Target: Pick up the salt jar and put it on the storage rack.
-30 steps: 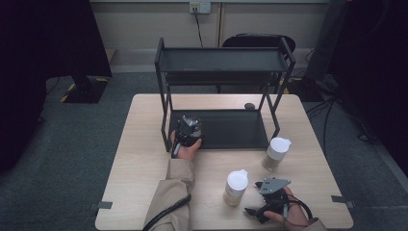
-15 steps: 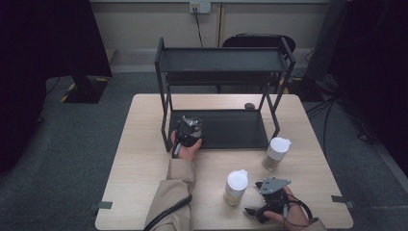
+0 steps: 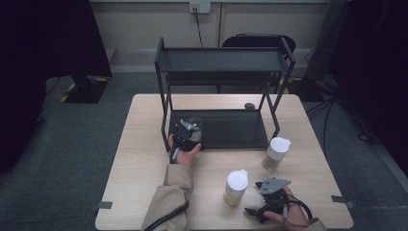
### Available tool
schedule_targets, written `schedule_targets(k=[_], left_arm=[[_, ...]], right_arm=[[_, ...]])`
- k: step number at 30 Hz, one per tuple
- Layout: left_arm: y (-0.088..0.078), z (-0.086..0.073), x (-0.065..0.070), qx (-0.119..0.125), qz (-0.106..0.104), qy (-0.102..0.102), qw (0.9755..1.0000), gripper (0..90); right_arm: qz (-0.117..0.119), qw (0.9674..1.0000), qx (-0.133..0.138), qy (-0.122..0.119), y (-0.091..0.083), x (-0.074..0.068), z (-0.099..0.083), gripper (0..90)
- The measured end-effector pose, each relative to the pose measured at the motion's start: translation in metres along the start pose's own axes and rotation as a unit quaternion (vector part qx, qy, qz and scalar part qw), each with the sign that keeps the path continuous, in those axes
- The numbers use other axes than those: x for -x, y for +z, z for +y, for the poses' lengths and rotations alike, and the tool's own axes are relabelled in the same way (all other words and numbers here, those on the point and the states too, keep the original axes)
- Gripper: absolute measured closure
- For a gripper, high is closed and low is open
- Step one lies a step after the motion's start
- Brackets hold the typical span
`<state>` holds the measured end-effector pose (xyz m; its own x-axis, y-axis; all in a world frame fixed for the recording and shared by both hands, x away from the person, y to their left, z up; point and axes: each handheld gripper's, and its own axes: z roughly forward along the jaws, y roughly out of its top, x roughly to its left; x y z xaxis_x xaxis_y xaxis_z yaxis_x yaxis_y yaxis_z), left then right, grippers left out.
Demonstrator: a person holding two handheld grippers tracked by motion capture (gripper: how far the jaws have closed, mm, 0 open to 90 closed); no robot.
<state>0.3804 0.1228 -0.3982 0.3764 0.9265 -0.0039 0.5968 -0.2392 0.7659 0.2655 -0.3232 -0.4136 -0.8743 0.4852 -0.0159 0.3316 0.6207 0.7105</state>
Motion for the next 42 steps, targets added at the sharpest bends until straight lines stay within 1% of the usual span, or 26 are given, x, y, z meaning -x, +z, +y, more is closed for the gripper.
schedule_targets(k=[6, 11, 18, 24, 29, 36, 42], left_arm=[[-0.006, -0.008, 0.001, 0.006, -0.008, -0.007, 0.9999, 9.0], [-0.014, -0.013, 0.001, 0.010, -0.015, -0.003, 0.9998, 8.4], [-0.026, -0.022, -0.003, 0.021, -0.029, -0.009, 0.9993, 7.0], [-0.031, -0.027, -0.004, 0.021, -0.037, -0.005, 0.9991, 6.8], [-0.033, -0.034, -0.005, 0.017, -0.040, -0.007, 0.9990, 6.7], [-0.038, -0.043, -0.004, 0.017, -0.044, -0.008, 0.9989, 6.5], [-0.043, -0.050, -0.003, 0.013, -0.055, -0.002, 0.9984, 6.5]], right_arm=[[0.000, 1.0000, 0.000, 0.000, 0.000, 0.000, 0.000, 0.0], [0.000, 1.0000, 0.000, 0.000, 0.000, 0.000, 0.000, 0.0], [0.000, 1.0000, 0.000, 0.000, 0.000, 0.000, 0.000, 0.0], [0.000, 1.0000, 0.000, 0.001, 0.000, 0.000, 0.000, 0.0], [-0.001, 1.0000, 0.000, 0.001, 0.000, -0.001, 0.000, 0.0], [-0.001, 1.0000, 0.000, 0.001, 0.000, -0.001, 0.000, 0.0], [-0.001, 1.0000, 0.000, 0.002, 0.000, -0.001, 0.000, 0.0]])
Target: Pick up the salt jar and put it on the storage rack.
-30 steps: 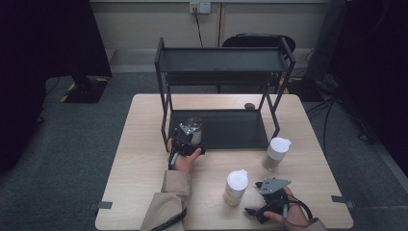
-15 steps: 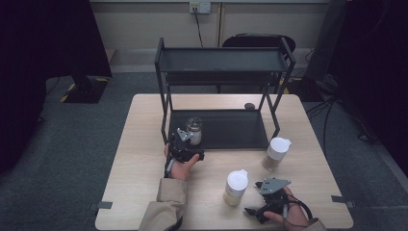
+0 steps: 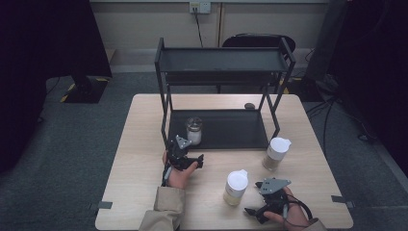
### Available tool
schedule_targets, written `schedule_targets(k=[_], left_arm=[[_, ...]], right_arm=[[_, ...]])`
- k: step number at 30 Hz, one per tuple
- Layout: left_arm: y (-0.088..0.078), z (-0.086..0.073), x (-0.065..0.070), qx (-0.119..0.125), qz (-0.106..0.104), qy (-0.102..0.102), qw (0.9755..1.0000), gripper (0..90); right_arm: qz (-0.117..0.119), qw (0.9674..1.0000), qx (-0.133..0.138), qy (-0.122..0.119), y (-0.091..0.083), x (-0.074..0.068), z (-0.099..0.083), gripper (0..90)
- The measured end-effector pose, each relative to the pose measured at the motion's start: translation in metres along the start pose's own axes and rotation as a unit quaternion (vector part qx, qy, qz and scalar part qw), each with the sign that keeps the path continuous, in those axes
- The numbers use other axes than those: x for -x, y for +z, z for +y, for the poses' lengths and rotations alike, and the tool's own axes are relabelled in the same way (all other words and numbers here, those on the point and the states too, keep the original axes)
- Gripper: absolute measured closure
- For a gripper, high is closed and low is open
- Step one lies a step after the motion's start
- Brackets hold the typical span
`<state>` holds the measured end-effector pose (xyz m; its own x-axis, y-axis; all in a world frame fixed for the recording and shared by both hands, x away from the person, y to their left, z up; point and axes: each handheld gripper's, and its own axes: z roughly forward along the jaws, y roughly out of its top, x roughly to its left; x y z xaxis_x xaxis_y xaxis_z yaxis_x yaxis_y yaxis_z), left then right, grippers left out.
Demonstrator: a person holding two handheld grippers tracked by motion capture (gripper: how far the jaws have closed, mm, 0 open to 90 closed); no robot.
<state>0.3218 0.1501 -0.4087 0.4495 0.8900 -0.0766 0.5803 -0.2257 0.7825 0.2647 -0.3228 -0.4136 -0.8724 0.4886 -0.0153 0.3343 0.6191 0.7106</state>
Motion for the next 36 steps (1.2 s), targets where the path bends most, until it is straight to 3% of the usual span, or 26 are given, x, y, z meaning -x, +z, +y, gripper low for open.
schedule_targets(k=[5, 36], left_arm=[[-0.003, -0.006, -0.001, -0.004, -0.010, -0.001, 0.9999, 6.4], [-0.015, -0.030, 0.001, -0.017, -0.020, 0.006, 0.9996, 6.0]], right_arm=[[0.000, 1.0000, 0.000, 0.000, 0.000, 0.000, 0.000, 0.0], [-0.001, 1.0000, 0.000, 0.001, 0.000, -0.001, 0.000, 0.0]])
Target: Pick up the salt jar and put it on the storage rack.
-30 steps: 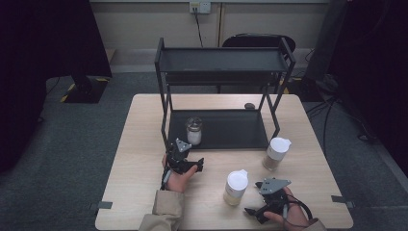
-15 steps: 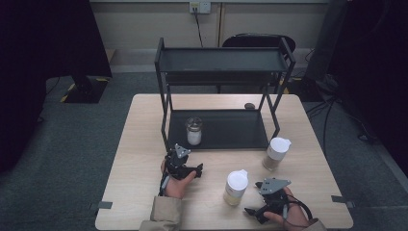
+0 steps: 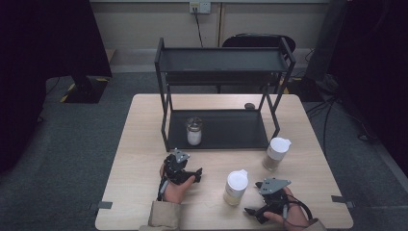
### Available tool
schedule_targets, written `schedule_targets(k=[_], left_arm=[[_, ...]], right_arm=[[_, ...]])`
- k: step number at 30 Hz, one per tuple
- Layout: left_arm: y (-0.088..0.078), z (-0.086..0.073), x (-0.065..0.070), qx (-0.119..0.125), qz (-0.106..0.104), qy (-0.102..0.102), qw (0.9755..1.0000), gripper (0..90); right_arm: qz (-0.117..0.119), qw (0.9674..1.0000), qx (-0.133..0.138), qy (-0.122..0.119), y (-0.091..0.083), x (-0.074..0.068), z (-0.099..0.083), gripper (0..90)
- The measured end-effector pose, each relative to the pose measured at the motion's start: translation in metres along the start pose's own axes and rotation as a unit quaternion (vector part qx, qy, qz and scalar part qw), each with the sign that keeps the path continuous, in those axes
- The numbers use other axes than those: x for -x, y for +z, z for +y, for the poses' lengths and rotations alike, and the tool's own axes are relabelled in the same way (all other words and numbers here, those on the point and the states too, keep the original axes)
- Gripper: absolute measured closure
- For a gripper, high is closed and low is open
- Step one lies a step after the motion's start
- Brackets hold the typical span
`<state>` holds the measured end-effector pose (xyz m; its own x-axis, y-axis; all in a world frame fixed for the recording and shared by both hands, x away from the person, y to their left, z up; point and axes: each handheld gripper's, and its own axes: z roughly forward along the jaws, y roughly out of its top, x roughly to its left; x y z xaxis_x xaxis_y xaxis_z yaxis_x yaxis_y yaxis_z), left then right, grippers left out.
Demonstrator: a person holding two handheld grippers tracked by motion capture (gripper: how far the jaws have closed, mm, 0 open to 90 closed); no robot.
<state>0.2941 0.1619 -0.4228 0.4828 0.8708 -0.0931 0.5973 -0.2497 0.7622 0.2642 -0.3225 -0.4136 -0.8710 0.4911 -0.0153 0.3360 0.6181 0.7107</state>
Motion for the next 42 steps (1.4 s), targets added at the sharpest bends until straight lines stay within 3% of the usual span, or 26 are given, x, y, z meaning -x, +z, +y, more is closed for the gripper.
schedule_targets(k=[23, 42], left_arm=[[-0.009, -0.013, 0.002, -0.005, -0.008, 0.000, 1.0000, 5.7], [-0.015, -0.012, 0.009, -0.023, -0.001, 0.018, 0.9996, 5.7]], right_arm=[[0.000, 1.0000, 0.000, 0.000, 0.000, 0.000, 0.000, 0.0], [0.000, 1.0000, 0.000, 0.000, 0.000, 0.000, 0.000, 0.0]])
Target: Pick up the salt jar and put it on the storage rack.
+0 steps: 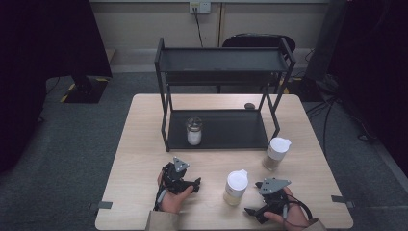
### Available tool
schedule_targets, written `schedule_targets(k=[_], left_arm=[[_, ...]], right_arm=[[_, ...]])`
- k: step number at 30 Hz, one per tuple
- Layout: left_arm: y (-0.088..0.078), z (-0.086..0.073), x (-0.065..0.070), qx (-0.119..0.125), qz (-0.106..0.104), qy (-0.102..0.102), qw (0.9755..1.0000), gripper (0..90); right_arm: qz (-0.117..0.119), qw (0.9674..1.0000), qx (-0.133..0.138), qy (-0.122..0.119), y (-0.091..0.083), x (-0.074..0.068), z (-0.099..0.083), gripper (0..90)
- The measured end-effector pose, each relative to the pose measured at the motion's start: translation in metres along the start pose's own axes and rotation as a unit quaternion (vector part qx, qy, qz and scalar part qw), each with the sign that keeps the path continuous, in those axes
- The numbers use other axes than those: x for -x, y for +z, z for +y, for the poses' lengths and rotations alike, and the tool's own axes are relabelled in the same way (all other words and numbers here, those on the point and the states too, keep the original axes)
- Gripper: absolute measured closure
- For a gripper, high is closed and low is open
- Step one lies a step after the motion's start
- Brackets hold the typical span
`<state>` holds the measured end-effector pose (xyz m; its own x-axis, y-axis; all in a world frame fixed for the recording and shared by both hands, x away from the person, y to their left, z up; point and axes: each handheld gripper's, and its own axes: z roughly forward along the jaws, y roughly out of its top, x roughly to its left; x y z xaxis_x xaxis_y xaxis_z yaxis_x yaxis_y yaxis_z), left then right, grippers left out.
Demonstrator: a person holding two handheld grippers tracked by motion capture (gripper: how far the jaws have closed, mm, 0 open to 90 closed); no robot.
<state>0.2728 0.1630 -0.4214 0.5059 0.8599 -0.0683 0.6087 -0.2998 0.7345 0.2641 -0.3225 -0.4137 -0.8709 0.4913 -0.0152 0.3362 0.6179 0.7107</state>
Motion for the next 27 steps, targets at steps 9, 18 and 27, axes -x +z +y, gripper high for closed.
schedule_targets(k=[9, 18, 27], left_arm=[[0.0002, 0.0005, 0.0022, -0.004, 0.002, 0.011, 0.9999, 4.4], [0.0014, 0.0009, 0.0029, -0.009, 0.000, 0.028, 0.9996, 1.2], [0.0019, 0.0008, 0.0037, -0.010, 0.001, 0.036, 0.9993, 0.3]], right_arm=[[0.000, 1.0000, 0.000, 0.000, 0.0000, 0.0000, 0.0000, 0.0], [0.000, 1.0000, 0.000, 0.000, 0.0000, 0.0000, 0.0000, 0.0], [0.000, 1.0000, 0.000, 0.000, 0.0000, 0.0000, 0.0000, 0.0]])
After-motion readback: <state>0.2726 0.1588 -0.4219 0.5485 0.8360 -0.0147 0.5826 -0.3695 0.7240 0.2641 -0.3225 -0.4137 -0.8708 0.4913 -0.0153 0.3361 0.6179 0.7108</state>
